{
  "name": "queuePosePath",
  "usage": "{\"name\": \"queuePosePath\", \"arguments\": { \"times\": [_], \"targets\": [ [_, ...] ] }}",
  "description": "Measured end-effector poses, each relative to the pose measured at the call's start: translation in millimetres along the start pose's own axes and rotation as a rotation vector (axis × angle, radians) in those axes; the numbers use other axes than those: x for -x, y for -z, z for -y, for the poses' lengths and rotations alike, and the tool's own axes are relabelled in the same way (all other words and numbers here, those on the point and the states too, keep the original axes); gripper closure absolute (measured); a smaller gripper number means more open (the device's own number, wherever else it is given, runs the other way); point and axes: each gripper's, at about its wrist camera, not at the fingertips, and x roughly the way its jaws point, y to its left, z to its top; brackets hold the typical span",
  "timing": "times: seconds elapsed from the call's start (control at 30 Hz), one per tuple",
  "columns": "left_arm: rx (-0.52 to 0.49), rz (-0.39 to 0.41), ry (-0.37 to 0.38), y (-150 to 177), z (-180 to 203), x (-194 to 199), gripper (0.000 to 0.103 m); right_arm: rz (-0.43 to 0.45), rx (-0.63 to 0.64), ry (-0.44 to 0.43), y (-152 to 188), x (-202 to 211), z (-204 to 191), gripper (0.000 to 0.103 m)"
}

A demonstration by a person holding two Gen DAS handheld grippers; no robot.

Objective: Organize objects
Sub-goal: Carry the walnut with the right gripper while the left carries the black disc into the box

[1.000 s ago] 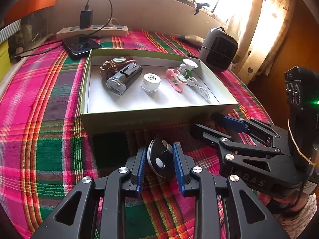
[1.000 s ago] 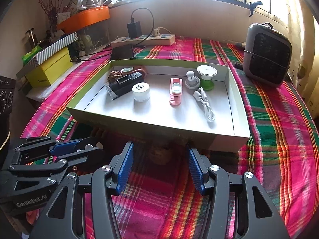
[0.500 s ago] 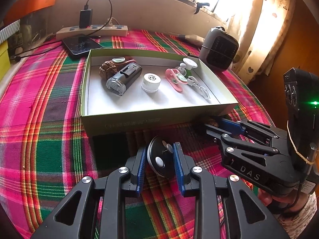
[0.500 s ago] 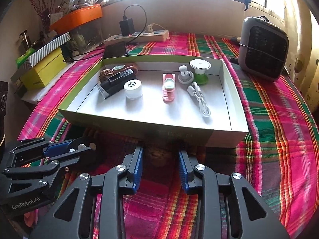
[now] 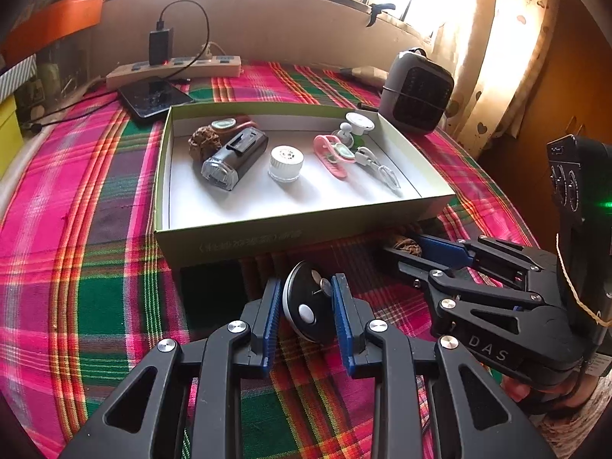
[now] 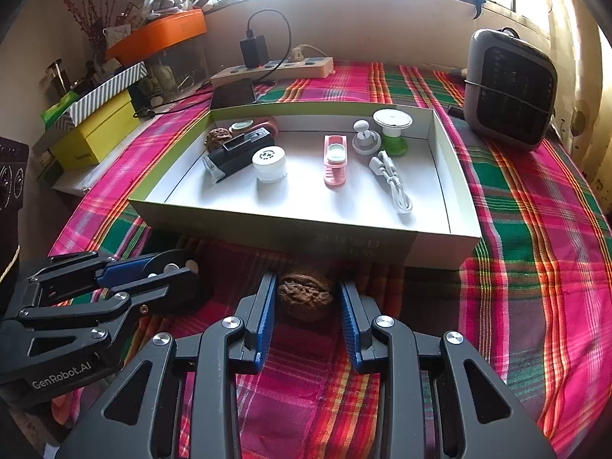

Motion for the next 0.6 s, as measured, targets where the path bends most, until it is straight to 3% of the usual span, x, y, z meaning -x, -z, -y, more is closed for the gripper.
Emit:
{"name": "queuePosePath", "arguments": {
  "times": [0.6],
  "targets": [
    [-0.019,0.047,0.010,-15,9,21,0.079,0.031,0.007,-0.023,-4,18,0,0.071]
  ]
}}
